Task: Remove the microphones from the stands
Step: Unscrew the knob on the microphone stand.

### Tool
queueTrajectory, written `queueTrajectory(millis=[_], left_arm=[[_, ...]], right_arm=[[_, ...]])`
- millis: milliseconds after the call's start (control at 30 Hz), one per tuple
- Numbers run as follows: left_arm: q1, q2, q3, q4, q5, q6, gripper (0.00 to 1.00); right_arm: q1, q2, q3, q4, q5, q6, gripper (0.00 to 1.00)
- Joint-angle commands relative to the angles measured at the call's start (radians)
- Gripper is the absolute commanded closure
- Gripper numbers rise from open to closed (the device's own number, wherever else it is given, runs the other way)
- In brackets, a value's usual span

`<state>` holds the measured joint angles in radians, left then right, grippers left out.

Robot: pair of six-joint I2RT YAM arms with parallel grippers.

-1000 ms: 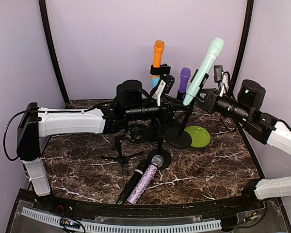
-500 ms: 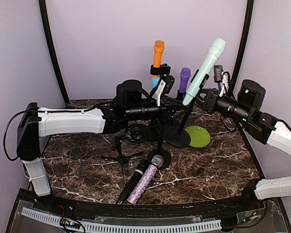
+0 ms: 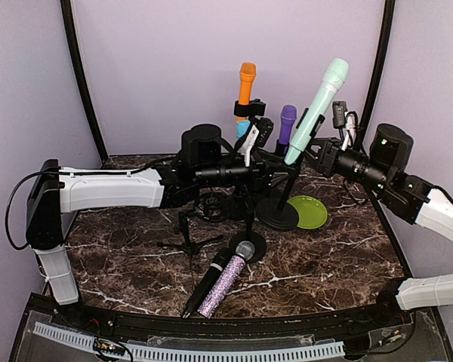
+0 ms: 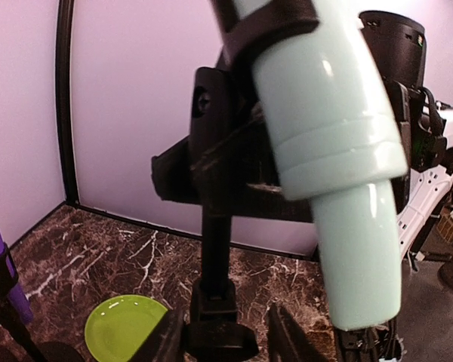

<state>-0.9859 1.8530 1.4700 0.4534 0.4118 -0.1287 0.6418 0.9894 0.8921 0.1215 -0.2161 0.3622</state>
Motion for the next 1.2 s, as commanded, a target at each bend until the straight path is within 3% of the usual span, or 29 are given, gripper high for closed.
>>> queueTrajectory(millis=[0,433,767,1033,1167], left_arm=[[-0.005,-0.041,-0.018,-0.004,0.024,0.078,0.54],[-0.005,-0.082,-0.052,-0.023,0.026,0.211,0.41],[-0.005,-0.167,-0.175,0.013,-0.087,0.61,0.31],[-0.014,-0.186,-0.187,0.055,-0.135,0.761,0.31],[-0.031,-0.174,-0.166,0.056,-0.134,0.809,0.44]], right_arm=[[0.009,-0.017,0.068,0.137,0.021,0.018,1.0],[0.009,-0.005,0.081,0.133,-0.018,0.032,1.0],[0.009,0.015,0.113,0.109,-0.095,0.045,1.0],[0.009,0.034,0.125,0.087,-0.118,0.051,1.0],[0.009,0.047,0.131,0.084,-0.124,0.051,1.0]])
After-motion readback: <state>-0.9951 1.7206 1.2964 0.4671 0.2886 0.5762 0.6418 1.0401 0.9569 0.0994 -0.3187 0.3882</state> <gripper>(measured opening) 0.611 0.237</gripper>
